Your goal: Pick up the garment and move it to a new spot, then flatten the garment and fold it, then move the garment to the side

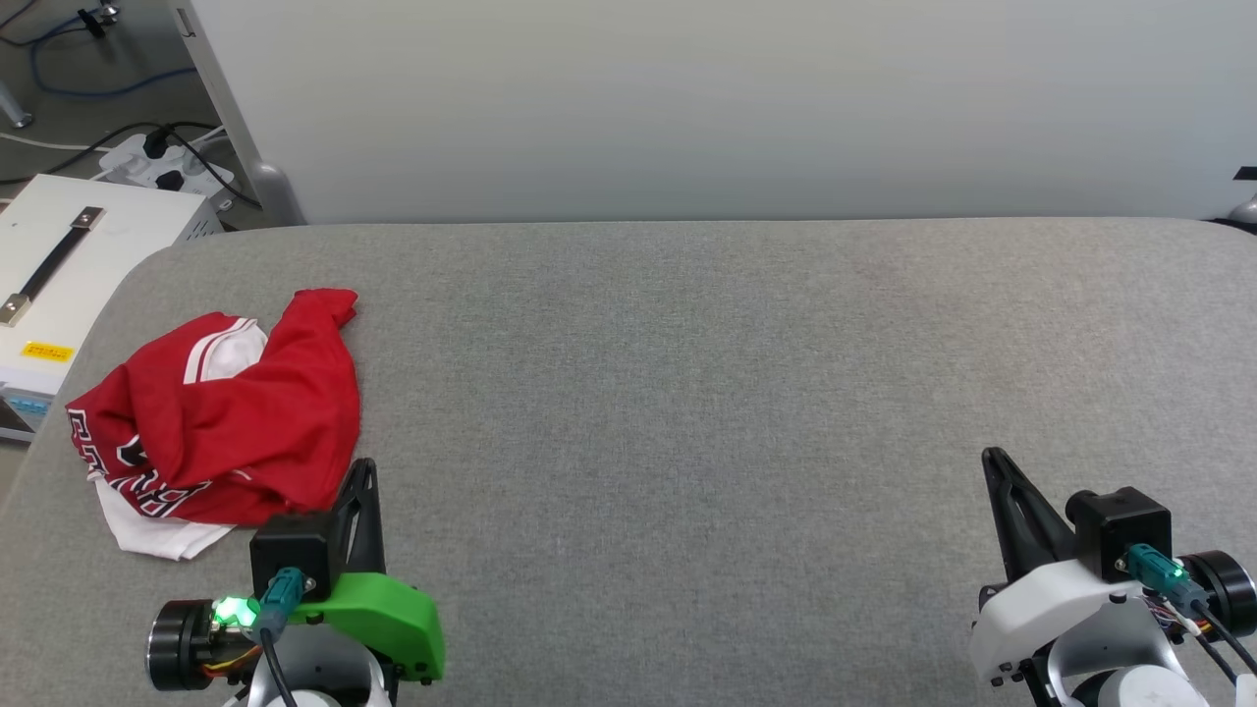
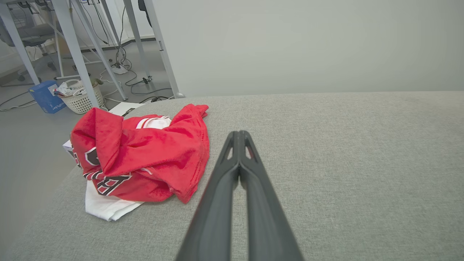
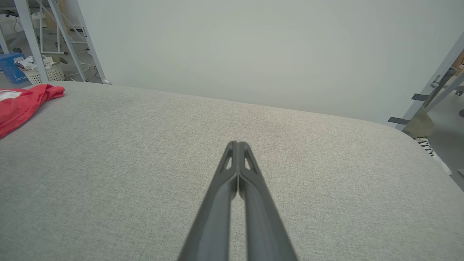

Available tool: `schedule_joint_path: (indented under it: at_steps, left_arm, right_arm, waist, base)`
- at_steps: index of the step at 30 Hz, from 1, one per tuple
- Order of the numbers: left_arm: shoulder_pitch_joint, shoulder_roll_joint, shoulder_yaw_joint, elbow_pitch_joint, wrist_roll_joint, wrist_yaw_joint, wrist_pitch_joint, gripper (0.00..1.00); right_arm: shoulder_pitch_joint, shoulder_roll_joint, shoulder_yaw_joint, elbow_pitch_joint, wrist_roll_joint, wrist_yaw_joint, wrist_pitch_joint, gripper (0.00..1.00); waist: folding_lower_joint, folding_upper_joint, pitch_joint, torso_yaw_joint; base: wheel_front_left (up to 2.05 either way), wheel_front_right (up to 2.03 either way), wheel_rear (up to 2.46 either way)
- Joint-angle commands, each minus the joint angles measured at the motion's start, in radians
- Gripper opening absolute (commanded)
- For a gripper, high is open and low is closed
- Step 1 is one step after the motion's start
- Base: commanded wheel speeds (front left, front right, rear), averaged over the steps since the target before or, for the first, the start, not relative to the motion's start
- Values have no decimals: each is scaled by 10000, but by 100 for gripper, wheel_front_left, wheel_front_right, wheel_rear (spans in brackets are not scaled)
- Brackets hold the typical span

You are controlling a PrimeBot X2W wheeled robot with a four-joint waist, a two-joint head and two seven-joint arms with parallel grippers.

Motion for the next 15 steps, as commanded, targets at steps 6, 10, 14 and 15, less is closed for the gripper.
schedule_joint_path:
  at_steps: [6, 10, 14, 15]
  left_arm:
    - [-176, -45, 9, -22, 93, -28, -7, 0]
    - [-176, -45, 9, -22, 93, -28, -7, 0]
    - [-176, -45, 9, -22, 93, -28, -7, 0]
    - [-176, -45, 9, -22, 93, -28, -7, 0]
  right_arm:
    - [-166, 11, 14, 3, -97, -9, 12, 0]
    - [-166, 11, 14, 3, -97, -9, 12, 0]
    - [-166, 11, 14, 3, -97, -9, 12, 0]
    - [-166, 11, 14, 3, -97, -9, 12, 0]
  waist:
    - [0, 0, 0, 0]
    - [0, 0, 0, 0]
    - [0, 0, 0, 0]
    - [0, 0, 0, 0]
  base:
    - [0, 0, 0]
    - [0, 0, 0]
    - [0, 0, 0]
    - [0, 0, 0]
